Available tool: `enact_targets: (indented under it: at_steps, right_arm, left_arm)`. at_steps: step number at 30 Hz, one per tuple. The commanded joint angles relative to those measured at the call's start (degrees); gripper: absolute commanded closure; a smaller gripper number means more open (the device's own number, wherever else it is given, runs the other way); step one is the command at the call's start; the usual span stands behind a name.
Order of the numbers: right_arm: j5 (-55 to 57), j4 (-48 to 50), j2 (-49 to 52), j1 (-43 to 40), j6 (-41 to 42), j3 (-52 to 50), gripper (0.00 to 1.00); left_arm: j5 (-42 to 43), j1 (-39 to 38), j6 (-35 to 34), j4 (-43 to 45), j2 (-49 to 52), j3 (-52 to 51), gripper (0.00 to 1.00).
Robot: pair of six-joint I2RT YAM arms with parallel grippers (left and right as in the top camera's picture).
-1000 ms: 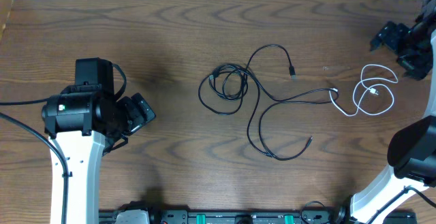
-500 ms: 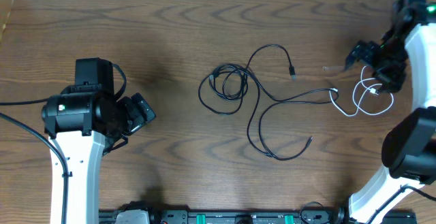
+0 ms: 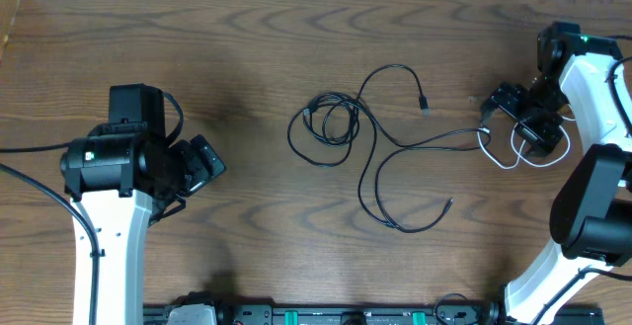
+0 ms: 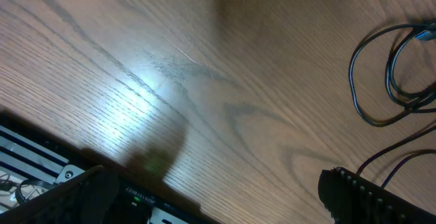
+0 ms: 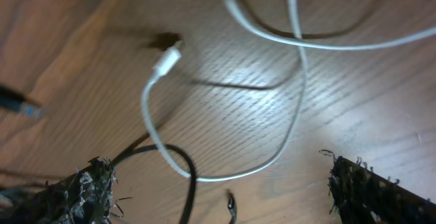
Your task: Untangle cables
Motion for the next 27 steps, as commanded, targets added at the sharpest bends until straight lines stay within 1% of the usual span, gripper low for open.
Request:
enact_targets:
  at_steps: [1, 10, 16, 20, 25, 26, 27]
  right_arm:
    - [1.49, 0.33, 0.11, -0.20, 4.79, -1.84, 0.01]
    - [1.46, 1.99, 0.11, -0.15, 4.81, -7.63, 0.01]
    - [1.44, 7.67, 0.11, -0.15, 4.98, -12.15, 0.01]
    - [1.55, 9.53, 0.11, -0.26, 7.26, -13.97, 0.01]
    - [2.38, 11.69, 0.11, -0.26, 7.56, -14.88, 0.01]
    - [2.82, 11.96, 0.11, -0.26, 7.56, -15.10, 0.03]
    - [2.86, 12.11, 0.11, -0.26, 7.58, -15.21, 0.08]
  left_arm:
    - [-0.13, 0.20, -0.48, -0.17, 0.02, -0.02, 0.01]
    - [-0.13, 0.20, -0.48, -0.17, 0.02, -0.02, 0.01]
    - [-0.13, 0.20, -0.48, -0.17, 0.02, -0.02, 0.01]
    - [-0.13, 0.20, -0.48, -0.17, 0.02, -0.02, 0.01]
    - [-0.13, 0.20, -0.48, -0.17, 0.02, -0.02, 0.01]
    - [-0.13, 0.20, -0.48, -0.17, 0.02, -0.02, 0.01]
    - [-0.13, 0.20, -0.50, -0.17, 0.02, -0.02, 0.01]
